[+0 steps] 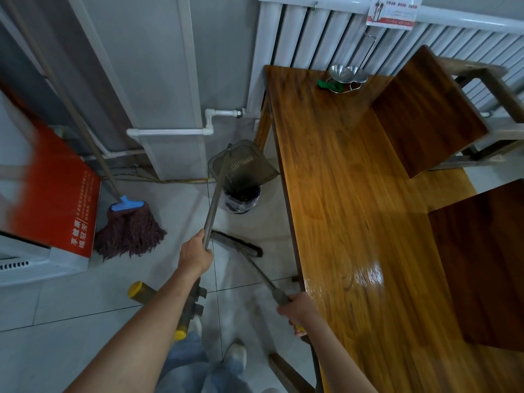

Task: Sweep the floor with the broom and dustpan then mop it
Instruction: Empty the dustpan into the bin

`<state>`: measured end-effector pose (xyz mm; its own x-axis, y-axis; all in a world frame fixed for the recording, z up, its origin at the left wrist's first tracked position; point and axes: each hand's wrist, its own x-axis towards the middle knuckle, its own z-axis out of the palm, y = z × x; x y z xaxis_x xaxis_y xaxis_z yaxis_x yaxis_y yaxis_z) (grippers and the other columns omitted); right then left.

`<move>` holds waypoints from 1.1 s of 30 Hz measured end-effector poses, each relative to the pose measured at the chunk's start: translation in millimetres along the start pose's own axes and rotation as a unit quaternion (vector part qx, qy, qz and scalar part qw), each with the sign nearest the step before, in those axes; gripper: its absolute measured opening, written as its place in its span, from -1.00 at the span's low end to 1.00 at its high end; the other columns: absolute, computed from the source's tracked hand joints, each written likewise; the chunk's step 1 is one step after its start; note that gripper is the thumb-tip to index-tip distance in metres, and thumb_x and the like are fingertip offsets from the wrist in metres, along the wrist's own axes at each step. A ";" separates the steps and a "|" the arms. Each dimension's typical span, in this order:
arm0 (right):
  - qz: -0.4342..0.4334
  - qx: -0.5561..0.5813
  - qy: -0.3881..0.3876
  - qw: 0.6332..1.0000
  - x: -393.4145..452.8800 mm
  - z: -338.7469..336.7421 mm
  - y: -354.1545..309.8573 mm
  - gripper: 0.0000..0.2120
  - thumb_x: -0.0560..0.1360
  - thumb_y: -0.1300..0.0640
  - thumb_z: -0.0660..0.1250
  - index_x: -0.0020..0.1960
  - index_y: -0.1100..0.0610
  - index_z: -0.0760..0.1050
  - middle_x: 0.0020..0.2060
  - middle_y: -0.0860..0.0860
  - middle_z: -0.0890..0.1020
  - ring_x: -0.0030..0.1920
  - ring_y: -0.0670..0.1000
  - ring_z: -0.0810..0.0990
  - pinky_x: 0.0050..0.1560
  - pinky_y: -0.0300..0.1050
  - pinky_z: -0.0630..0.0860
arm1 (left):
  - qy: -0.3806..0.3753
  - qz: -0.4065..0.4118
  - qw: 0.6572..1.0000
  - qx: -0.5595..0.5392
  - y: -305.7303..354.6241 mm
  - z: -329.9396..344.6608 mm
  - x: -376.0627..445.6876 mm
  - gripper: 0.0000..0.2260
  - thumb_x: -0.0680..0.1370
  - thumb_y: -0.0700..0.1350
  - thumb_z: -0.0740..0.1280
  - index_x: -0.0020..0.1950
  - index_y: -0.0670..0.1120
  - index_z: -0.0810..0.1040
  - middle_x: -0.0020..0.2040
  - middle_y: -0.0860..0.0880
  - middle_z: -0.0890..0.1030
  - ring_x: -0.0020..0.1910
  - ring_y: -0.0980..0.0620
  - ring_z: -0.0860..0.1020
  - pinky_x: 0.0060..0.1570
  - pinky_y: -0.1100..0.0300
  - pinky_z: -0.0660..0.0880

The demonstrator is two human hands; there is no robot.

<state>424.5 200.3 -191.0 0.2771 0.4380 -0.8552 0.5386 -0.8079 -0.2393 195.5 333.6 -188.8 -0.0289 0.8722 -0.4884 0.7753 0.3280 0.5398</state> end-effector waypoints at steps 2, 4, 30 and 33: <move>-0.002 -0.001 0.001 1.000 -0.9 1.1 0.2 -0.67 0.49 0.07 0.39 0.21 0.16 0.53 -0.26 0.02 0.55 -0.16 0.04 0.61 0.00 0.03 0.65 | 0.001 -0.001 1.000 -0.007 1.2 -1.1 0.6 -0.52 0.53 -0.27 0.27 0.46 -0.14 0.31 0.22 -0.21 0.55 0.15 -0.19 0.53 0.10 0.14 0.45; -0.003 0.002 0.004 1.000 -2.1 1.5 -0.3 -0.66 0.48 0.07 0.39 0.22 0.16 0.53 -0.25 0.02 0.56 -0.15 0.05 0.61 0.00 0.04 0.65 | 0.000 -0.009 1.000 -0.020 2.5 -3.4 2.2 -0.53 0.53 -0.27 0.27 0.45 -0.15 0.34 0.19 -0.19 0.56 0.13 -0.17 0.53 0.11 0.14 0.44; -0.014 -0.028 0.047 0.998 -10.7 22.4 10.8 -0.74 0.51 0.09 0.34 0.13 0.21 0.53 -0.27 0.07 0.60 -0.39 0.00 0.58 -0.38 -0.16 0.58 | 0.048 -0.005 0.998 -0.049 -28.5 -26.0 -48.0 -0.62 0.48 -0.29 0.30 0.29 -0.11 0.51 0.00 -0.08 0.62 -0.12 0.01 0.50 -0.11 0.30 0.36; -0.027 -0.030 0.060 0.997 -15.0 29.7 20.9 -0.73 0.51 0.07 0.35 0.12 0.21 0.52 -0.15 0.09 0.64 -0.28 0.03 0.62 -0.38 -0.14 0.59 | 0.052 -0.006 0.996 -0.065 -35.5 -24.0 -60.9 -0.63 0.48 -0.30 0.31 0.28 -0.12 0.52 0.02 -0.08 0.63 -0.09 -0.02 0.54 -0.08 0.27 0.37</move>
<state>407.9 165.1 -196.8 0.3376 0.5273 -0.7797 0.6011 -0.7582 -0.2525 154.7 277.5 -161.8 -0.1078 0.8985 -0.4255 0.6859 0.3771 0.6224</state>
